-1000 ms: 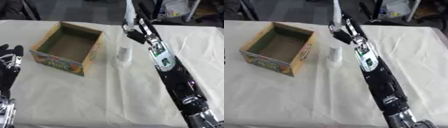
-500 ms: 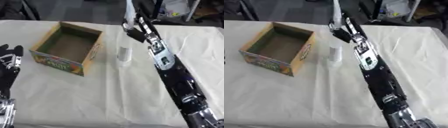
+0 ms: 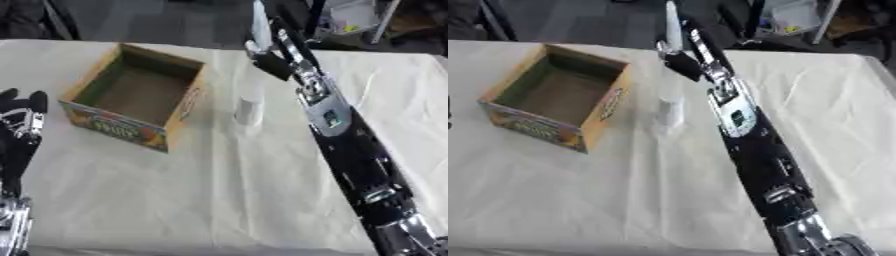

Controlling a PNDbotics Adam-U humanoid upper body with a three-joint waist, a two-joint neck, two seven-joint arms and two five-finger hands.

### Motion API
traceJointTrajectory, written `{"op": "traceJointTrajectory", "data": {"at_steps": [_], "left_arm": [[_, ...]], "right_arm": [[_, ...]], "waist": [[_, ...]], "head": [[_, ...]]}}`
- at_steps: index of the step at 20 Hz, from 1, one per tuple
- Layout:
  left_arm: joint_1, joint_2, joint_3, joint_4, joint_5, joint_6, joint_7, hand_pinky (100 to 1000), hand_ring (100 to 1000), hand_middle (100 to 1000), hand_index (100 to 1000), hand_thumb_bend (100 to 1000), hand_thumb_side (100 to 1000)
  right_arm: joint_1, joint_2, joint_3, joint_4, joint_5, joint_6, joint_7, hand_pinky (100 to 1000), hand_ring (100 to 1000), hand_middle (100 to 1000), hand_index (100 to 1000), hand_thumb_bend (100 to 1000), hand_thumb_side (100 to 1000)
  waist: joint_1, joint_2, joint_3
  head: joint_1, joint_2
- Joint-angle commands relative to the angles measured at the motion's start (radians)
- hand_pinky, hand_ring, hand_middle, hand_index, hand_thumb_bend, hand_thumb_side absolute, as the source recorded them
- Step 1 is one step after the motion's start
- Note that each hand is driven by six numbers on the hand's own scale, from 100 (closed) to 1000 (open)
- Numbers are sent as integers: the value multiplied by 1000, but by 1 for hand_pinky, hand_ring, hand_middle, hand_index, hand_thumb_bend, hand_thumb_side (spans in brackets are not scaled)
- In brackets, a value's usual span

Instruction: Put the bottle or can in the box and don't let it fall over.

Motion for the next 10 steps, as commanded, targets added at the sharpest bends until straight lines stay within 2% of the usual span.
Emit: {"op": "traceJointTrajectory", "data": {"at_steps": [1,10], "left_arm": [[-13,9,3,-12,5,-2,-1,666,634,645,802,606,585],[-15,8,2,-13,7,-3,-2,667,633,644,802,606,585]], "right_arm": [[-21,-12,1,-27,-12,3,3,967,1000,1000,1000,100,647],[-26,-16,-1,-13,-24,7,9,968,1000,1000,1000,100,654]], "waist": [[4,-11,0],[5,-10,5]], "head": [[1,-1],[-3,-1]]}}
